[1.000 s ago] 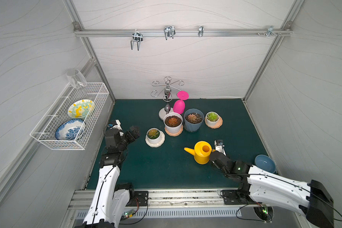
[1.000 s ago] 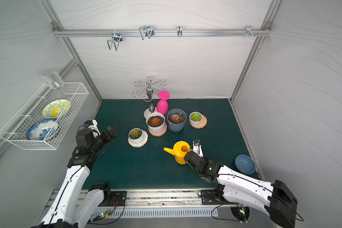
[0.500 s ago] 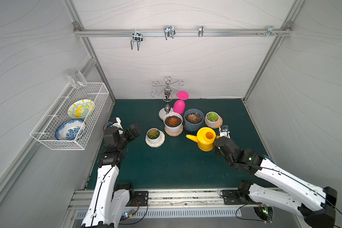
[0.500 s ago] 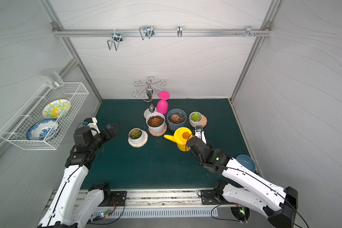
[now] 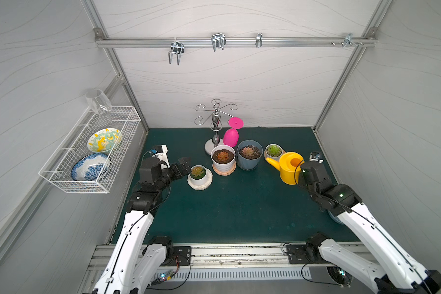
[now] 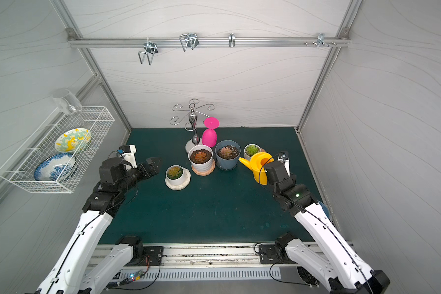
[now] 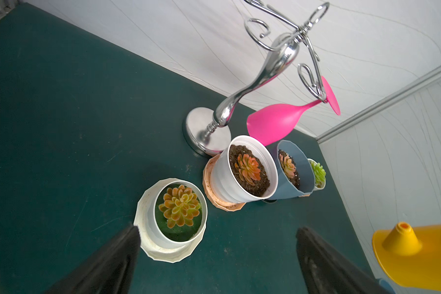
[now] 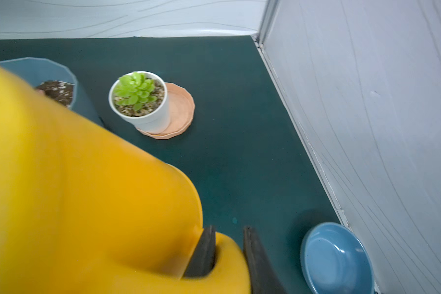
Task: Water the succulent around the soil edge
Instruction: Pick up the watering can from the center of the board, then water the soil of the potted plant with water.
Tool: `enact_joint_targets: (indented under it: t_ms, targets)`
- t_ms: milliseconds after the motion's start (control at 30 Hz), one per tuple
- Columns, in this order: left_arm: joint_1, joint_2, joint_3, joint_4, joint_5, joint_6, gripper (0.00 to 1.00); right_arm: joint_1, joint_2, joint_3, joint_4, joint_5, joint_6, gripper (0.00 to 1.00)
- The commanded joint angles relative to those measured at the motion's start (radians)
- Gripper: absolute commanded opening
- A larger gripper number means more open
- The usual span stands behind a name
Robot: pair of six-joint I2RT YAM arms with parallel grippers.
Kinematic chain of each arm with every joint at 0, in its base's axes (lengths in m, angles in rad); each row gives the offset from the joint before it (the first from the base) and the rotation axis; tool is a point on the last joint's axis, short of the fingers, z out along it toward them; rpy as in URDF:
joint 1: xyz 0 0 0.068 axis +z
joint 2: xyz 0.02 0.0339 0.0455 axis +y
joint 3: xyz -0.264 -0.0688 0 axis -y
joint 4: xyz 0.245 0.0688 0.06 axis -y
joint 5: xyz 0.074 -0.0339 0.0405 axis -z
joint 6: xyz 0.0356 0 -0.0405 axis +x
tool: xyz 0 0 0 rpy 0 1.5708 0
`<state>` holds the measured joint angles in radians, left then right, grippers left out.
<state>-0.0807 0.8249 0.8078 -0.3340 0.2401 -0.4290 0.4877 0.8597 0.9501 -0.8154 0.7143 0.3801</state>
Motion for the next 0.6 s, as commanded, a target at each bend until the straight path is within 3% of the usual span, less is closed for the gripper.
enact_joint_targets:
  t_ms: [0, 300, 567]
  targets:
    - [-0.071, 0.024, 0.067, 0.007, -0.058, 0.052, 1.00, -0.091, 0.011, 0.061, -0.039, -0.042, 0.000, 0.00]
    - [-0.100, 0.047, 0.076, -0.018, -0.106, 0.084, 1.00, -0.212, 0.149, 0.180, -0.107, 0.036, -0.015, 0.00]
    - [-0.101, 0.028, 0.056, -0.005, -0.117, 0.082, 1.00, -0.255, 0.327, 0.283, -0.136, 0.088, -0.040, 0.00]
